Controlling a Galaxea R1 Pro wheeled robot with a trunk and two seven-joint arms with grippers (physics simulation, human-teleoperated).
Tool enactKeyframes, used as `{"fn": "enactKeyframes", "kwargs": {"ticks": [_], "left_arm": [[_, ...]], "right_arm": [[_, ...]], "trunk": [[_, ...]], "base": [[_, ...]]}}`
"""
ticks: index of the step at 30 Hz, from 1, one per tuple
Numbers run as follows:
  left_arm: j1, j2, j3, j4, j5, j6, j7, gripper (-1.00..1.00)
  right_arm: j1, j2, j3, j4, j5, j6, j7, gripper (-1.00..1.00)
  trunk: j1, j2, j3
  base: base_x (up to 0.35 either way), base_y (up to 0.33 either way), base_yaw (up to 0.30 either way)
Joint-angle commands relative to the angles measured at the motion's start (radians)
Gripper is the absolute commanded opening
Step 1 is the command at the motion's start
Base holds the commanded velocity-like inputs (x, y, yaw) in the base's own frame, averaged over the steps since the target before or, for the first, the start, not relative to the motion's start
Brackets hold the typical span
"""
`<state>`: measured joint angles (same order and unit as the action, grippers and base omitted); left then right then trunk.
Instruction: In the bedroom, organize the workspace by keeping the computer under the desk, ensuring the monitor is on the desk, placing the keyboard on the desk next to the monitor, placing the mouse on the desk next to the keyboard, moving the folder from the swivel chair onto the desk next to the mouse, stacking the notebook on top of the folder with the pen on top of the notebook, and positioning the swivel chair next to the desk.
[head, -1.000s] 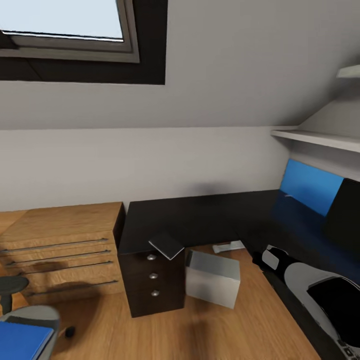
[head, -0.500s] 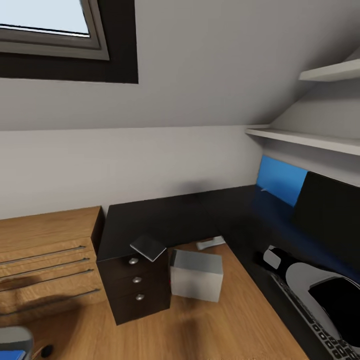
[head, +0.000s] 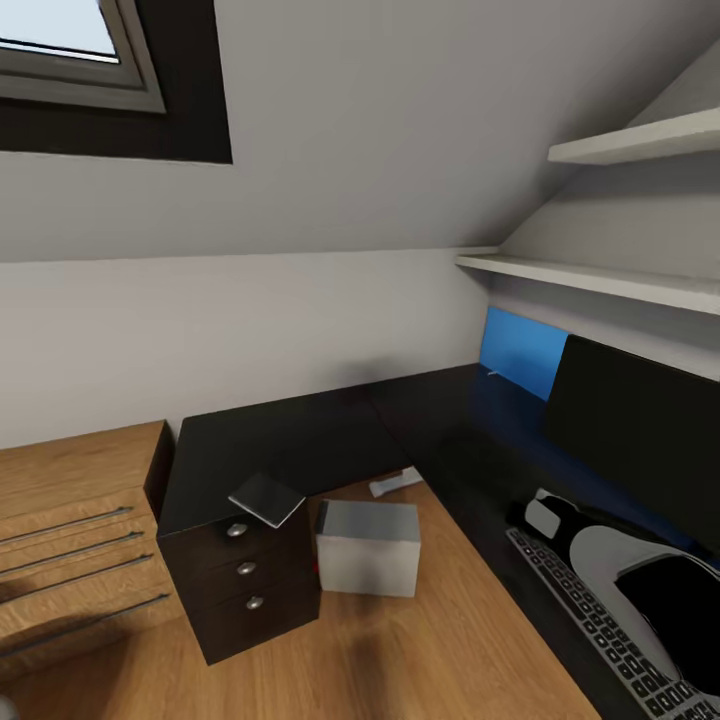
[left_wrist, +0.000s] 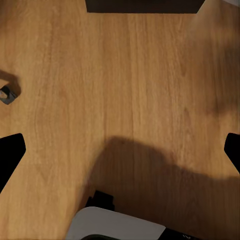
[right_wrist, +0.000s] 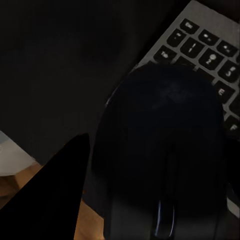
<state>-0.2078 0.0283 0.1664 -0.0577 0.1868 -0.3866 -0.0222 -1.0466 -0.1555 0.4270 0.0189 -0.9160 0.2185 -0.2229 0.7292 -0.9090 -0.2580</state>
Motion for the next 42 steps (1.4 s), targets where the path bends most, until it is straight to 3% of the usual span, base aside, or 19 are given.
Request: {"fn": "enactKeyframes", "kwargs": {"ticks": [1,11,16,25,29,42], "left_arm": [[-0.001,0.0,0.004,0.001,0.002,-0.003,-0.002,1.0],[-0.001,0.0,0.005,0.001,0.002,-0.004,-0.002,1.0],[-0.001,0.0,0.005,0.001,0.002,-0.003,-0.002,1.0],[-0.001,-0.042,0.005,-0.036,0.006,-0.028,0.005,1.0],[-0.001,-0.041,0.005,-0.04,0.006,-0.028,0.005,1.0],[-0.001,-0.041,0.005,-0.042,0.007,-0.028,0.005,1.0]], "right_arm": [[-0.001,0.001,0.009,0.001,-0.005,-0.004,-0.001,-1.0],[0.011,0.004,0.012,0.0,0.004,-0.019,0.001,-1.0],[0.027,0.004,0.013,0.0,0.061,-0.033,0.001,-1.0],[-0.004,0.042,0.038,-0.002,0.063,-0.028,0.012,-1.0],[-0.001,0.062,0.044,-0.003,0.079,-0.028,0.012,-1.0],[0.0,0.068,0.047,-0.003,0.089,-0.028,0.011,-1.0]], "trunk": [[0.0,-0.001,-0.001],[0.0,-0.001,-0.002],[0.0,-0.001,-0.002],[0.0,-0.001,-0.002],[0.0,-0.001,-0.002],[0.0,-0.001,-0.002]], "base": [[0.014,0.0,-0.026],[0.216,0.04,-0.006],[0.097,0.008,0.0],[0.0,0.0,0.0],[0.0,0.0,0.0],[0.023,0.003,0.0]]}}
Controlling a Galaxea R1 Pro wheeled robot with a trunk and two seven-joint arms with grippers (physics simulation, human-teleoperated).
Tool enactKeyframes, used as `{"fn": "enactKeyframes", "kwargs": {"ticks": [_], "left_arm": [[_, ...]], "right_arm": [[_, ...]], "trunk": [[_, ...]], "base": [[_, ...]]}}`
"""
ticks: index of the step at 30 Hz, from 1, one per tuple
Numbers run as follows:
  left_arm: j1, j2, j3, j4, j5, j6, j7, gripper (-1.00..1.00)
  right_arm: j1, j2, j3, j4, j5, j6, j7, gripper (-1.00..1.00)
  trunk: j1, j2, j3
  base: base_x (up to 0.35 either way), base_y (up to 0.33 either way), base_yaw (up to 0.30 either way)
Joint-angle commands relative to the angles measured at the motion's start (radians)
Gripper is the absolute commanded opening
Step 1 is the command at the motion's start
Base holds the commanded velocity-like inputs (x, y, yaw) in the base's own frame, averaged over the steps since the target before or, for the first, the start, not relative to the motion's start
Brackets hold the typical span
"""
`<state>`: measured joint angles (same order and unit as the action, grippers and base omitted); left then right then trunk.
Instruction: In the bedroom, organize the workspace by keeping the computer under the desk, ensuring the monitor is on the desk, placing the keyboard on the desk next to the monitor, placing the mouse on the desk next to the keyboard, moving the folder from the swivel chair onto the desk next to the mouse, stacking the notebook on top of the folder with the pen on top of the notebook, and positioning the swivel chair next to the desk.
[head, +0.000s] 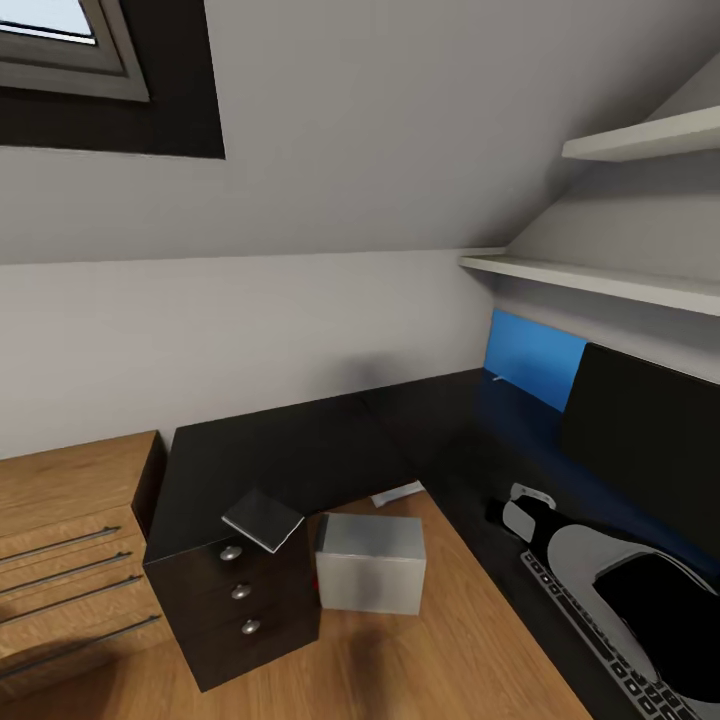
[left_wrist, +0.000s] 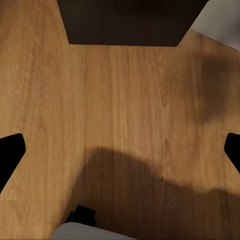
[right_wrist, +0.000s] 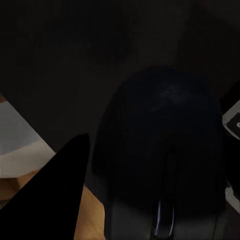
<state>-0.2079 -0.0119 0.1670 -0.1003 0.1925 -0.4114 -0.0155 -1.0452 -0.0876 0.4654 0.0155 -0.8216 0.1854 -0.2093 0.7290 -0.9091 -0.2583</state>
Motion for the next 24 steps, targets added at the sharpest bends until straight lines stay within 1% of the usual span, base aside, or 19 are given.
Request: {"fn": "enactKeyframes", "kwargs": {"ticks": [1,12,21,24], "left_arm": [[-0.001,0.0,0.005,0.001,0.001,-0.003,-0.002,1.0],[-0.001,0.001,0.005,0.001,0.002,-0.003,-0.003,1.0],[-0.001,0.002,0.006,0.001,0.002,-0.003,-0.003,1.0],[-0.001,0.002,0.007,0.001,0.003,-0.002,-0.006,1.0]], "right_arm": [[-0.001,0.0,0.009,0.001,-0.005,0.005,-0.002,-1.0],[0.0,0.002,0.009,0.002,-0.007,0.005,-0.003,-1.0],[0.001,0.001,0.007,0.003,-0.007,0.003,-0.004,-1.0],[0.001,0.0,0.007,0.003,-0.007,0.002,-0.004,-1.0]], "trunk": [[0.0,-0.001,-0.001],[0.0,-0.001,-0.001],[0.0,-0.001,-0.001],[0.0,-0.001,-0.001]], "base": [[0.163,0.075,0.0],[0.233,0.151,0.0],[0.059,0.038,0.0],[0.158,0.005,0.0]]}}
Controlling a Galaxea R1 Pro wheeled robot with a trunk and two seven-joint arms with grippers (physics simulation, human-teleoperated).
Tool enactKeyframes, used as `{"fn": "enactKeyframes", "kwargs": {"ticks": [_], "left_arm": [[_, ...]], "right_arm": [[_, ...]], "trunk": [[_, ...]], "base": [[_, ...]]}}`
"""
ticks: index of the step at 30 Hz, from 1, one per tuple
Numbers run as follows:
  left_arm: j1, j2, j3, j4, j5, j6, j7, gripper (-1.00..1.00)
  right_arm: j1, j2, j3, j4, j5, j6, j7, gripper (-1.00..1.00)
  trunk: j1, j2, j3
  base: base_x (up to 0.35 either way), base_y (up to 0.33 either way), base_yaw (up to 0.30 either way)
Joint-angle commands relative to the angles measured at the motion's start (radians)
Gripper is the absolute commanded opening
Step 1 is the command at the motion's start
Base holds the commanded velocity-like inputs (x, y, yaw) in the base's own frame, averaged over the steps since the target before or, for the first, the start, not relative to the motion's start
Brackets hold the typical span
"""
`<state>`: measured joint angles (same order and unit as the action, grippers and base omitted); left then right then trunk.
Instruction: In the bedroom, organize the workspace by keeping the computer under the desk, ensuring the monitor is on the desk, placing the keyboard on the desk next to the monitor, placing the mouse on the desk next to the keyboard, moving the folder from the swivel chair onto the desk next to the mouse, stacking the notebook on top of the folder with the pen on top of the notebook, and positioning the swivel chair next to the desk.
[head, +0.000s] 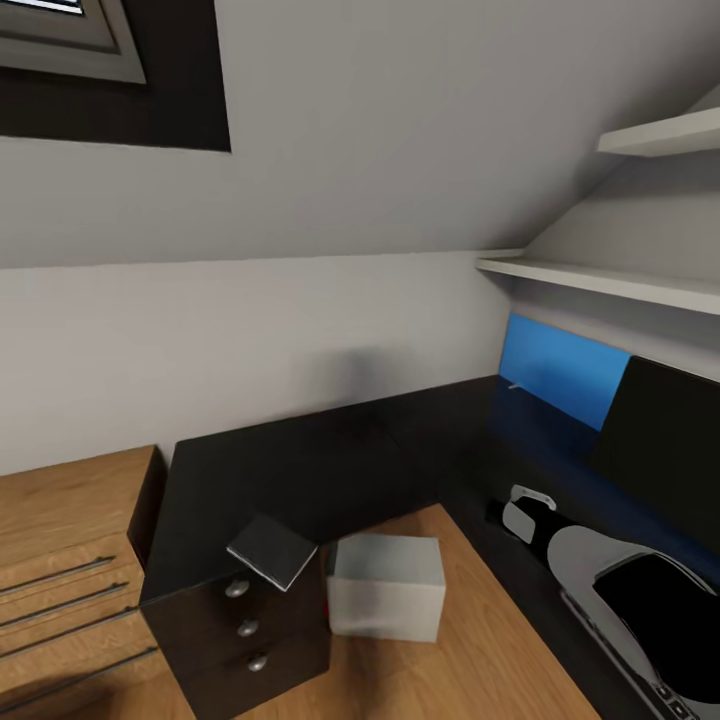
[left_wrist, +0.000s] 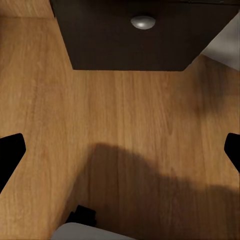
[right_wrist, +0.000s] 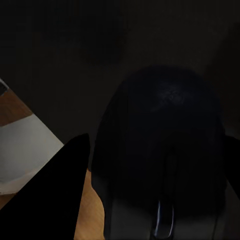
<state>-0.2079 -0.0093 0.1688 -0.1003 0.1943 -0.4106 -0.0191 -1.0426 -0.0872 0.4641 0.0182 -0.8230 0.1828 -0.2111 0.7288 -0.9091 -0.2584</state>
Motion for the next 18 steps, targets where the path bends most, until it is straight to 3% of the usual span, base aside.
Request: {"fn": "enactKeyframes", "kwargs": {"ticks": [1,7,18], "left_arm": [[-0.001,0.0,0.005,0.001,0.001,-0.003,-0.002,1.0],[-0.001,0.0,0.006,0.001,0.002,-0.002,-0.004,1.0],[-0.001,0.0,0.006,0.001,0.003,-0.003,-0.003,1.0]], "right_arm": [[-0.001,0.0,0.008,0.0,-0.005,0.005,-0.002,-1.0],[-0.001,-0.002,0.008,0.0,-0.005,0.004,-0.003,-1.0],[0.0,-0.017,0.007,0.0,-0.006,0.006,-0.011,-1.0]], "trunk": [[0.0,-0.001,-0.001],[0.0,-0.001,-0.001],[0.008,-0.015,-0.008]], "base": [[0.233,0.003,0.0],[0.168,-0.014,0.0],[0.019,-0.002,0.0]]}}
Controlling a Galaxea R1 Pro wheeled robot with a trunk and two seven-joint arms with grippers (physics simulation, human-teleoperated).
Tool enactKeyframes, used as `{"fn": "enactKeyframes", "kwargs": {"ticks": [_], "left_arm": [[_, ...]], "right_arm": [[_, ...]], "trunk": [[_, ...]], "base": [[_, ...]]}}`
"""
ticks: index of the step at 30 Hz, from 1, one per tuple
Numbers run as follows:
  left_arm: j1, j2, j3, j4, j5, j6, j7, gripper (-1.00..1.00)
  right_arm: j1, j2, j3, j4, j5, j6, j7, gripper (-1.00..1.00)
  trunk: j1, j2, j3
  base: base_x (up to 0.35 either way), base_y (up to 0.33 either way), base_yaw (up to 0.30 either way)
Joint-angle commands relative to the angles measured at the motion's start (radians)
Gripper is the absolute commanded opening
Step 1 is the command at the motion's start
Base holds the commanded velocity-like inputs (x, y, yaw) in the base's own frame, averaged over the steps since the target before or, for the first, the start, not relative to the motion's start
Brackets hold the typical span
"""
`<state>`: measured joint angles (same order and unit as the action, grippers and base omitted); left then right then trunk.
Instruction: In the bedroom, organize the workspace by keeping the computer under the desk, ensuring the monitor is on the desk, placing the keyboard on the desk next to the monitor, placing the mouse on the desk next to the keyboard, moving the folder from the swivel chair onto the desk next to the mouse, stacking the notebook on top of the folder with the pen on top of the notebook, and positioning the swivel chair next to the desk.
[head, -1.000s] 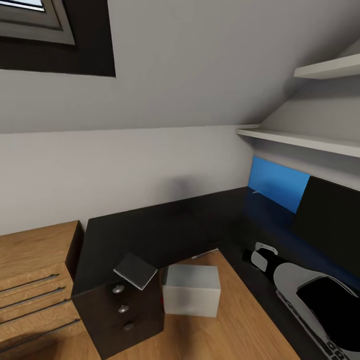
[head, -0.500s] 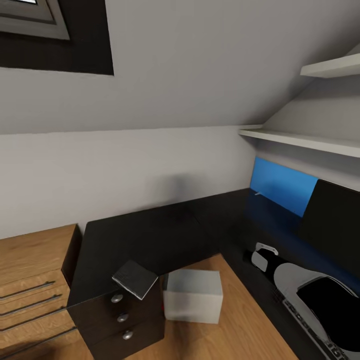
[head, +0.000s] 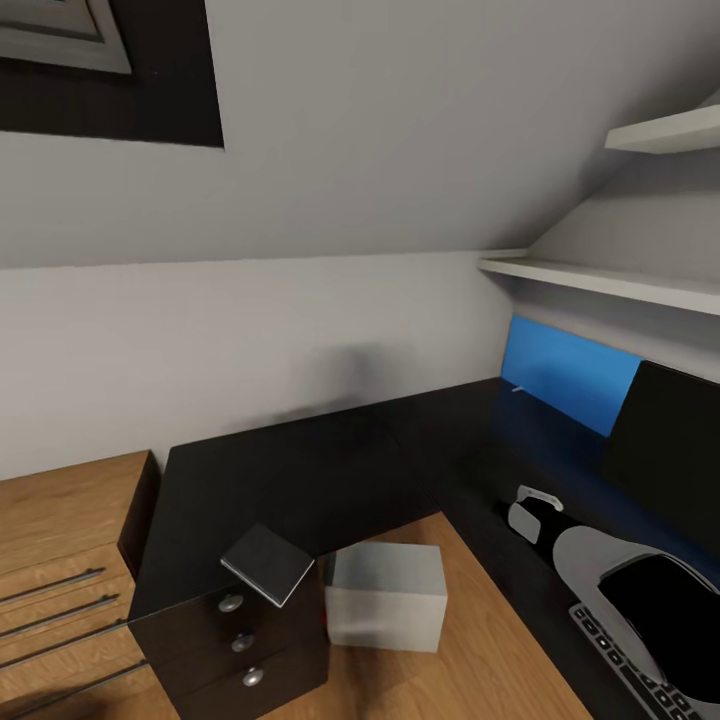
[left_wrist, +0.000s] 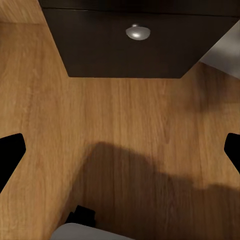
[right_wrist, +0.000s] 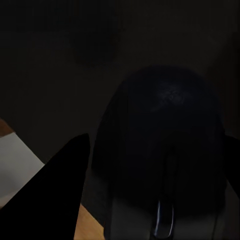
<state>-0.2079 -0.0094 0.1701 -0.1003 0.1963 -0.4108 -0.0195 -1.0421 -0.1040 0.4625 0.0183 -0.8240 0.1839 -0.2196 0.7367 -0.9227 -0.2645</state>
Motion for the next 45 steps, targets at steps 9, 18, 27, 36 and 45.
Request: {"fn": "enactKeyframes", "kwargs": {"ticks": [9,18,27,36,45], "left_arm": [[-0.001,-0.003,0.005,0.001,0.002,-0.002,-0.002,1.0],[-0.001,-0.003,0.005,0.001,0.002,-0.002,-0.002,1.0],[-0.001,-0.003,0.005,0.001,0.002,-0.002,-0.001,1.0],[-0.001,-0.003,0.006,0.001,0.002,-0.002,0.003,1.0],[-0.001,-0.002,0.007,0.001,0.002,-0.002,0.004,1.0]], "right_arm": [[-0.001,-0.002,0.01,0.002,-0.005,0.004,-0.001,-1.0],[-0.001,-0.002,0.01,0.002,-0.005,0.005,-0.002,-1.0],[0.0,-0.009,0.009,0.002,-0.006,0.012,-0.069,-1.0],[0.0,-0.009,0.009,0.002,-0.006,0.014,-0.112,-1.0],[0.001,-0.012,0.008,0.002,-0.006,0.014,-0.112,-1.0]], "trunk": [[0.035,-0.064,-0.03],[0.069,-0.127,-0.058],[0.104,-0.19,-0.086],[0.111,-0.204,-0.092],[0.111,-0.204,-0.092]], "base": [[0.001,0.0,0.0],[0.0,0.0,0.0],[0.0,0.0,0.0],[0.0,0.0,0.0],[0.0,0.0,0.0]]}}
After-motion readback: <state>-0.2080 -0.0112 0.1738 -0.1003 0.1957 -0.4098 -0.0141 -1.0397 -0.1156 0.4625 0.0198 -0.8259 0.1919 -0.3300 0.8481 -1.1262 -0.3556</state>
